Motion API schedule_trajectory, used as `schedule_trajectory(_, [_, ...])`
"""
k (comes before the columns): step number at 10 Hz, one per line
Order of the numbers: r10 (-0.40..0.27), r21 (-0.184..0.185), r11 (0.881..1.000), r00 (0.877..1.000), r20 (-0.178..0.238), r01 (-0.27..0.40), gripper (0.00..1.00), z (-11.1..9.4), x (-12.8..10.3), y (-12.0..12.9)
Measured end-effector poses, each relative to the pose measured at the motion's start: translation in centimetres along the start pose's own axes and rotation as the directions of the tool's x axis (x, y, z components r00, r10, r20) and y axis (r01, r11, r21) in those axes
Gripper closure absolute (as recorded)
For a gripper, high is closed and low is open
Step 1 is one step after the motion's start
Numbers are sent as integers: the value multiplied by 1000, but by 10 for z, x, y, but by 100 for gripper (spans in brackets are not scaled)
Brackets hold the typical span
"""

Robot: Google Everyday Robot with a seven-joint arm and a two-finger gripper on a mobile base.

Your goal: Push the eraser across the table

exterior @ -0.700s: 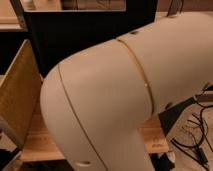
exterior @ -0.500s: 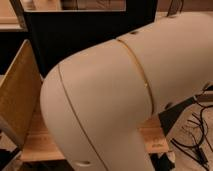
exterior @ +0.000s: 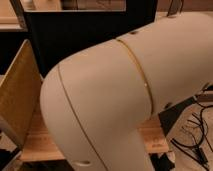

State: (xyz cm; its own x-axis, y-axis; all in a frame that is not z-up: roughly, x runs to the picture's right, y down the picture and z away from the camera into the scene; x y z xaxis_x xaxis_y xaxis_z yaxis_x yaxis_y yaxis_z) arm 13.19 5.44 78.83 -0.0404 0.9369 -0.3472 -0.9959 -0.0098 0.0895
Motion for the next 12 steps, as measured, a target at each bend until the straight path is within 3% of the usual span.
schedule_trajectory(7, [0, 0, 1000, 1000, 0, 0, 21, 0, 0, 0])
schedule_trajectory(12, [0, 0, 1000, 1000, 0, 0, 68, 0, 0, 0])
